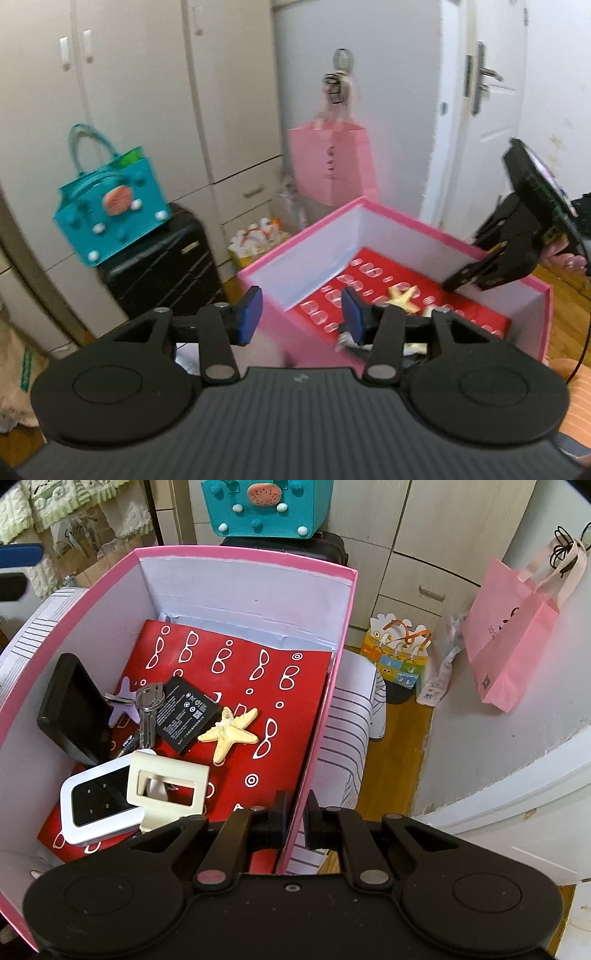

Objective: Organize rigid objects
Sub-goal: 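Carry the silver keys into the pink box and release them, then grasp the remaining silver key with the left tool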

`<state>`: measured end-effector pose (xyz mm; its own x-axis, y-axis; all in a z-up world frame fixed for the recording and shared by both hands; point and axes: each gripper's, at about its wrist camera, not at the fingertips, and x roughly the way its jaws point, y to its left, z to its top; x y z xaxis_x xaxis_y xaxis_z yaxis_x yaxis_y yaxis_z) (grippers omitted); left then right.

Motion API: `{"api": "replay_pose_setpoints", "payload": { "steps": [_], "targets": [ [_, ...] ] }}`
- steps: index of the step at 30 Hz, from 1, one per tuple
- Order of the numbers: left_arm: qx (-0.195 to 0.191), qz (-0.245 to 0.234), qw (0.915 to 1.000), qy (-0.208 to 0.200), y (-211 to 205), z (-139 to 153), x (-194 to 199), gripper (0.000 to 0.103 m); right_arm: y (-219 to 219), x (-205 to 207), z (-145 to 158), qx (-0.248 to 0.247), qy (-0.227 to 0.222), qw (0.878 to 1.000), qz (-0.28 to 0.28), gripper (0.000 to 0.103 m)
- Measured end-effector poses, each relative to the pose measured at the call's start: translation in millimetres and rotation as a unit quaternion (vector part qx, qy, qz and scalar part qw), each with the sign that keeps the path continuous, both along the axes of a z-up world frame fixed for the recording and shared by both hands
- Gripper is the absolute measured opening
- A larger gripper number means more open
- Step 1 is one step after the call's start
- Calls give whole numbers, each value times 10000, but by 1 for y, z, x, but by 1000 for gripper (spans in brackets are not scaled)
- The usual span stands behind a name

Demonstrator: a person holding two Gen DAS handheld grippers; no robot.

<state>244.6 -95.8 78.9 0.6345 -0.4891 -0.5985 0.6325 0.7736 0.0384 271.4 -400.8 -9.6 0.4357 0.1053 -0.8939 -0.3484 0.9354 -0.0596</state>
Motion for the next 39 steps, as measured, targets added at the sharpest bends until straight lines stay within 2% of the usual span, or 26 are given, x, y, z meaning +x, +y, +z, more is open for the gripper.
{"api": "replay_pose_setpoints", "payload": {
  "steps": [6, 11, 15, 20, 26, 29, 34, 36, 37, 38, 39],
  "targets": [
    [261, 223, 9992, 209, 42, -21, 1, 47, 1, 2, 0, -38, 21, 10000, 22, 13],
    [389, 5, 9987, 320, 60, -54, -12, 47, 3, 1, 0, -57, 18, 10000, 16, 14],
    [647, -99, 9973, 326, 60, -79, -22, 47, 4, 1, -1, -82, 2, 10000, 38, 15],
    [564, -239, 9968, 518, 59, -104, -29, 47, 4, 1, -1, -89, 1, 9999, 55, 16],
    [800, -403, 9936, 684, 44, -128, -29, 45, 4, 0, 0, -84, -11, 9999, 70, 17],
    [800, -252, 9936, 757, 40, -137, -21, 44, 3, 0, -1, -53, -21, 10000, 70, 17],
    [541, -117, 9953, 796, 40, -140, -11, 46, 2, -1, 0, 1, -23, 10000, 56, 17],
    [477, -83, 9952, 845, 39, -140, -7, 43, 2, -1, 0, -1, -30, 10000, 55, 18],
    [460, -69, 9953, 850, 39, -140, -6, 38, 2, -1, 0, -8, -33, 10000, 56, 18],
    [449, -96, 9952, 864, 39, -139, -6, 23, 2, -1, -1, -17, -37, 10000, 62, 18],
    [456, -94, 9951, 870, 39, -138, -6, 23, 2, -1, -1, -20, -37, 10000, 61, 18]
  ]
}}
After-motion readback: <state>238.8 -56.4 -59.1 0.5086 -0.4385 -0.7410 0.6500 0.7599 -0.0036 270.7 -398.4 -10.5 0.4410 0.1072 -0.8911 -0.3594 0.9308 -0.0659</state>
